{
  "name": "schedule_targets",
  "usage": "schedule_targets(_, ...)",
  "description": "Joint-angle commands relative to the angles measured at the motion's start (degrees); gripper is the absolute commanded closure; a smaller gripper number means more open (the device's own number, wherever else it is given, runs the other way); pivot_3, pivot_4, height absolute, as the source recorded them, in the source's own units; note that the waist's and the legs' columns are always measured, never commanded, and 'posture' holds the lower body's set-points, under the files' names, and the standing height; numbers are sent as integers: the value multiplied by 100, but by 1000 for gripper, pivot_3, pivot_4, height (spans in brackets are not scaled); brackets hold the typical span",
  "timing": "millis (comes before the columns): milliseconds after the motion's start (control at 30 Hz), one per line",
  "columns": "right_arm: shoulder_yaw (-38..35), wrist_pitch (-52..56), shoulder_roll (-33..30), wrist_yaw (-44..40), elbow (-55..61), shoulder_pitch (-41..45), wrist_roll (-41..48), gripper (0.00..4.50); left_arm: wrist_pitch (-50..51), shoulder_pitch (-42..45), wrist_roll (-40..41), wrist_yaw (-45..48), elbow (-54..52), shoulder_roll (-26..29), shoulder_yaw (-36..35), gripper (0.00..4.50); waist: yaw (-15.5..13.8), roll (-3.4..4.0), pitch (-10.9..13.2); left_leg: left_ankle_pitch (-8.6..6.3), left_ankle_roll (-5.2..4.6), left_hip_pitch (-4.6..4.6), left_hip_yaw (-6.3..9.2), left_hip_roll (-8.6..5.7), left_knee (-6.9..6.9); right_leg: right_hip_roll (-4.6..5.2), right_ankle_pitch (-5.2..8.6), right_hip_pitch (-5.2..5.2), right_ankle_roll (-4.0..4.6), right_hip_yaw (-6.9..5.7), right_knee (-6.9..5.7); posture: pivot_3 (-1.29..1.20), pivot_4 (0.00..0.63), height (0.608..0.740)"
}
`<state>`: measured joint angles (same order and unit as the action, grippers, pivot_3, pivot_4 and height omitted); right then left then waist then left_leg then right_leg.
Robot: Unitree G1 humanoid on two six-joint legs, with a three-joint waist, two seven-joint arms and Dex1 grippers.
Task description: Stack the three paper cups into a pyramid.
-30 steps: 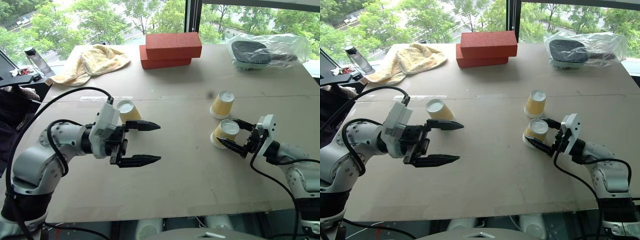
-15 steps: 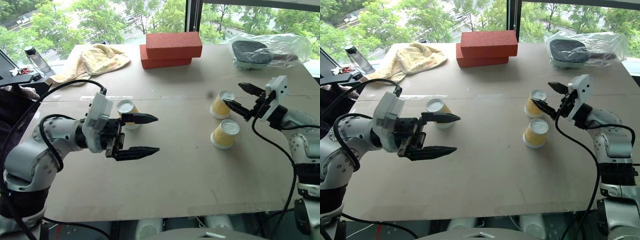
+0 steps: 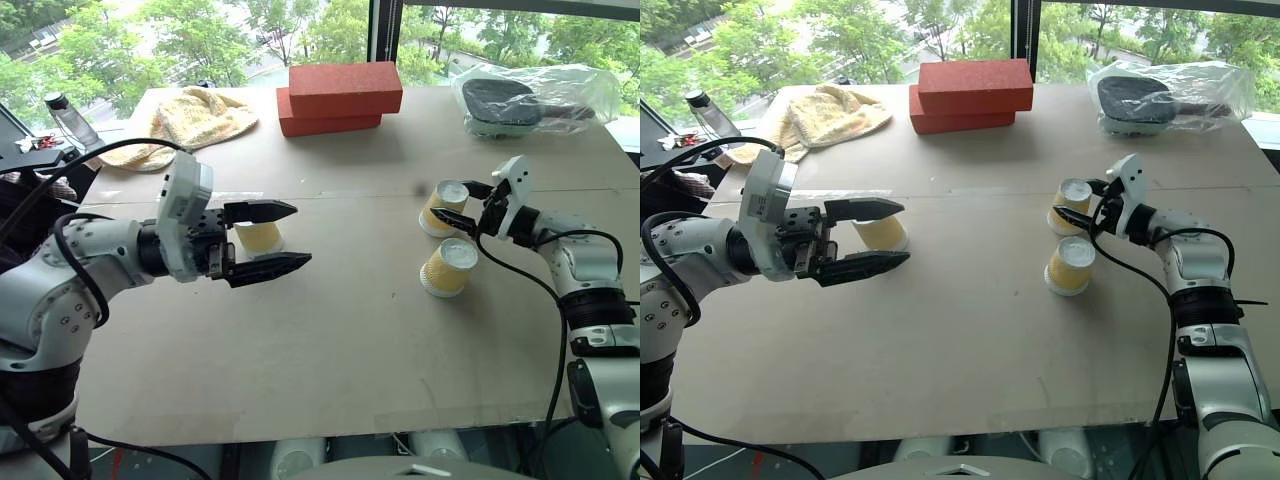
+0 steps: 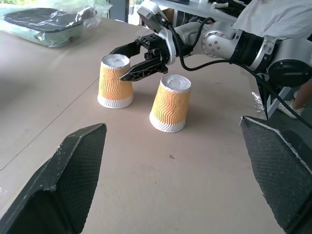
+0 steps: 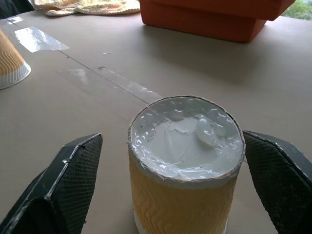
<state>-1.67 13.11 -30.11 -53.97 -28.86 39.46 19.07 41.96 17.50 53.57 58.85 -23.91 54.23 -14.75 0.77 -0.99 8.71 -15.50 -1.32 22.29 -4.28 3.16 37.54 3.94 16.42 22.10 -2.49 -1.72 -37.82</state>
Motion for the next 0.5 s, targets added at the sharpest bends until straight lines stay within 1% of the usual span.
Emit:
schedule_targets(33, -137, -235, -2, -96, -176, 231, -34, 55, -114, -29, -46, 2, -51, 4, -185, 0, 0, 0, 0, 0, 0, 0, 0, 0, 0, 0, 0, 0, 0, 0, 0, 0, 150, 730)
schedule_targets(133, -149, -316, 4, -138, -303, 291, -63, 55, -135, -34, -61, 4, -45, -8, -198, 0, 0, 0, 0, 1, 2, 5, 1, 0, 2, 1, 0, 4, 0, -1, -1, 0, 150, 730)
schedule_targets(167, -139, -371, 4, -151, -362, 311, -93, 286, -141, -33, -67, 8, -42, -10, -201, 0, 0, 0, 0, 2, 3, 10, 1, 0, 5, 1, 0, 10, 0, -1, -4, 0, 150, 730)
schedule_targets(233, -137, -499, 16, -160, -463, 341, -129, 805, -170, -41, -89, 20, -26, -25, -202, 0, 1, 0, 0, 2, 3, 16, 2, 0, 9, 1, 0, 14, 0, -2, -6, 0, 150, 730)
schedule_targets(267, -151, -522, 29, -172, -488, 352, -112, 1356, -183, -46, -99, 25, -24, -28, -199, 0, 2, 0, 0, 2, 3, 16, 2, 0, 9, 1, 0, 14, 0, -2, -6, 0, 150, 730)
schedule_targets(333, -170, -550, 37, -186, -512, 370, -93, 2167, -184, -41, -79, 14, -30, -43, -194, 0, 1, 0, 0, 2, 3, 17, 2, 0, 9, 1, 0, 15, 0, -3, -5, 0, 150, 730)
schedule_targets(367, -170, -577, 36, -186, -527, 374, -102, 2329, -187, -46, -78, 14, -33, -47, -190, 0, 2, 0, 0, 2, 3, 18, 2, 0, 9, 1, 0, 15, 0, -3, -6, 0, 150, 730)
schedule_targets(500, -191, -694, 47, -204, -562, 374, -113, 2344, -208, -80, -98, 26, -41, -60, -167, 0, 3, 0, 0, 2, 3, 18, 3, 1, 11, 1, 0, 15, -1, -3, -6, 0, 150, 730)
